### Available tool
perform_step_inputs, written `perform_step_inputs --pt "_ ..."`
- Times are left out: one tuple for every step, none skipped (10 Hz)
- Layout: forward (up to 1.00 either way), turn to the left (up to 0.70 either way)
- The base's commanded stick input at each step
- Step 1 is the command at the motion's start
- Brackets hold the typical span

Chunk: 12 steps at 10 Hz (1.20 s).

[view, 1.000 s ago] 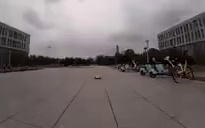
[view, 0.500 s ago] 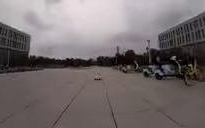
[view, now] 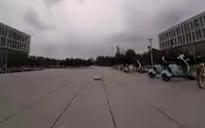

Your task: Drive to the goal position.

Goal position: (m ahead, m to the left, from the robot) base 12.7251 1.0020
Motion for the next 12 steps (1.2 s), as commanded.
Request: perform_step_inputs --pt "1.00 0.00" --pt "1.00 0.00" --pt "1.00 0.00" --pt "1.00 0.00" --pt "1.00 0.00" --pt "1.00 0.00" --pt "1.00 0.00" --pt "1.00 0.00" --pt "1.00 0.00" --pt "1.00 0.00" --pt "1.00 0.00" --pt "1.00 0.25"
